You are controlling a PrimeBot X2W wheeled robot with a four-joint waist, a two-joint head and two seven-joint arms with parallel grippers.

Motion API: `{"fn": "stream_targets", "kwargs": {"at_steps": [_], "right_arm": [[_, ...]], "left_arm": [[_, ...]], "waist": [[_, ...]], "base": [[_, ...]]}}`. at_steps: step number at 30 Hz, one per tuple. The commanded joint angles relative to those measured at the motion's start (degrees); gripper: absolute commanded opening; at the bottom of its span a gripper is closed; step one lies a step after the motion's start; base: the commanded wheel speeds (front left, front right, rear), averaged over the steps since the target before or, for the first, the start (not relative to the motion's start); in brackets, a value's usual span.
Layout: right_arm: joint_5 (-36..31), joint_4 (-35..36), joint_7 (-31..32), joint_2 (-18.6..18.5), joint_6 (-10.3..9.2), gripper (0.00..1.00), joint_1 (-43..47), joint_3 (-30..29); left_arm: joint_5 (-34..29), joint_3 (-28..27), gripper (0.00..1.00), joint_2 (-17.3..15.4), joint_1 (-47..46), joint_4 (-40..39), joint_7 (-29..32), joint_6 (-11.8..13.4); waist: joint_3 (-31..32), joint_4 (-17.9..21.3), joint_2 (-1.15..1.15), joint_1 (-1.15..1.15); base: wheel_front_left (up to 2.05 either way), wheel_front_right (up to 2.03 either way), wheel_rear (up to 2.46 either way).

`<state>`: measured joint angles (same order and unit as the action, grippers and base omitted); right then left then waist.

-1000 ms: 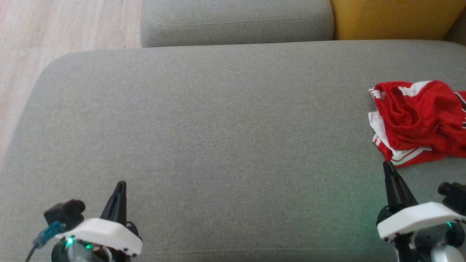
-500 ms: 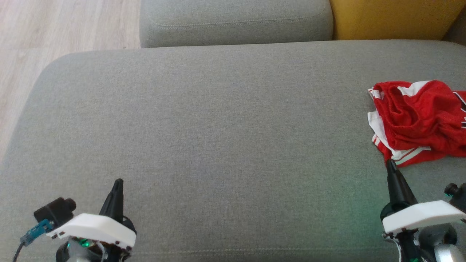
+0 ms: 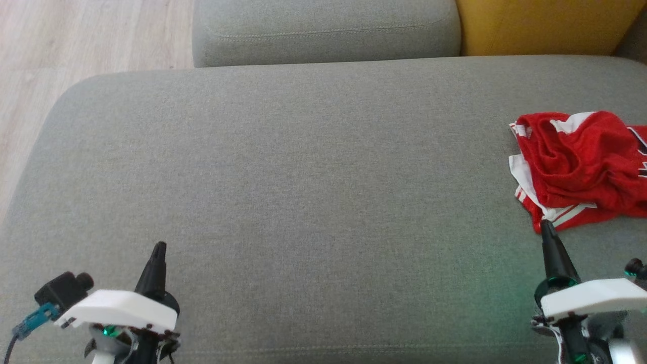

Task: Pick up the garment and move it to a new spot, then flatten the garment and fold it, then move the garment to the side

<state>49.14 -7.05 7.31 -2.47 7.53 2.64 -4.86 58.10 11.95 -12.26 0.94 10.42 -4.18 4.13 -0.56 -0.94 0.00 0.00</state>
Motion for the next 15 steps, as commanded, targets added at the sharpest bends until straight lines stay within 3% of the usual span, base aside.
{"fn": "stream_targets", "kwargs": {"at_steps": [1, 15], "right_arm": [[1.9, 1.5, -0.6, -0.5, -0.02, 0.0, -3.6, 0.2], [11.4, -0.4, -0.7, -0.5, -0.02, 0.0, -4.8, -0.1]], "left_arm": [[1.5, -2.2, 0.0, -0.1, -3.2, -1.4, 0.2, -0.7], [9.3, -5.6, 0.0, 1.8, -4.0, -0.2, 2.3, -3.2]], "waist": [[0.0, 0.0, 0.0, 0.0], [0.1, 0.2, 0.0, 0.0]], "base": [[0.0, 0.0, 0.0], [0.0, 0.0, 0.0]]}}
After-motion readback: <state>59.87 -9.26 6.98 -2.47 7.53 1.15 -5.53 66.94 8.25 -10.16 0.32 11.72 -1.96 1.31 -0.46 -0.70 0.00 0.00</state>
